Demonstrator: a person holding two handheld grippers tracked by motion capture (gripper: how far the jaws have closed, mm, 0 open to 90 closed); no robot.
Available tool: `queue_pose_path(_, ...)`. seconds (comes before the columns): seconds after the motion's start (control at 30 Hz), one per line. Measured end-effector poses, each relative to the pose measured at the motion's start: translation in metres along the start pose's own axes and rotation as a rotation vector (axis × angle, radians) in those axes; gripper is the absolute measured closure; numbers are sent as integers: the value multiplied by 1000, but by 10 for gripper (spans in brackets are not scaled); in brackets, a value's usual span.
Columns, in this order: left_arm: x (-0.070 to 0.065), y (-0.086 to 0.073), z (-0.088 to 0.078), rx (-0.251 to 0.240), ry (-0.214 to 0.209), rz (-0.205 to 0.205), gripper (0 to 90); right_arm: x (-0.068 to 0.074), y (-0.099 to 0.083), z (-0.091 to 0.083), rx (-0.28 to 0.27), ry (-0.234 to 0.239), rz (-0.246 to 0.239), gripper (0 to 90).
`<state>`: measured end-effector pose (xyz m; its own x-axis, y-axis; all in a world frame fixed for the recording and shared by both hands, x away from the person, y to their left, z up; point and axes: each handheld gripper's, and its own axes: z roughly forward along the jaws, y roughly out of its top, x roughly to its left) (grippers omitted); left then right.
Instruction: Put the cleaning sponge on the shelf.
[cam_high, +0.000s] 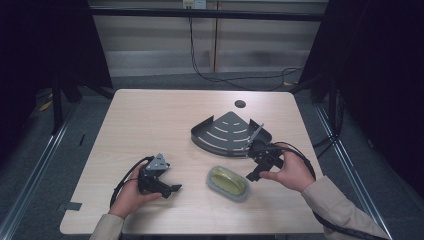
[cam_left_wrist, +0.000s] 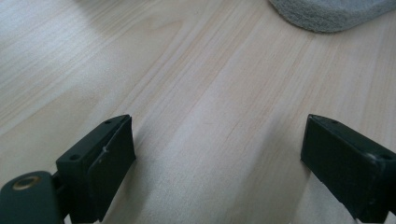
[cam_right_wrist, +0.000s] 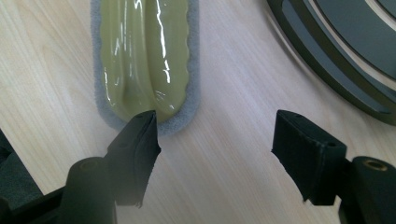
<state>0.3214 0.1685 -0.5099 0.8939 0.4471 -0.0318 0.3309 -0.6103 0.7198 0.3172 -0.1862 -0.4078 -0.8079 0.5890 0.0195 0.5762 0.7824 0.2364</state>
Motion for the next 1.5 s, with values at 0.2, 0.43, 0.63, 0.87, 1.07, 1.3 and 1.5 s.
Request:
queue_pose_path(0.2, 0, 0, 0, -5, 0, -4, 94, 4, 10, -1, 6, 6, -34, 313)
queue_pose_path(0.43, 0, 0, 0, -4, 0, -4, 94, 9, 19, 0, 26, 14, -53, 313)
queue_pose_path(0.63, 0, 0, 0, -5, 0, -4, 94, 12, 26, 3, 25, 21, -69, 320)
queue_pose_path(0.87, 0, 0, 0, -4, 0, -4, 94, 18, 34, 6, 29, 35, -90, 328)
queue_pose_path(1.07, 0, 0, 0, -5, 0, -3, 94, 23, 41, 8, 25, 49, -101, 336)
queue_pose_path(1.3, 0, 0, 0, -5, 0, -4, 94, 27, 47, 14, 35, 55, -109, 349)
queue_pose_path(1.5, 0, 0, 0, -5, 0, -4, 93, 31, 50, 17, 39, 64, -113, 384)
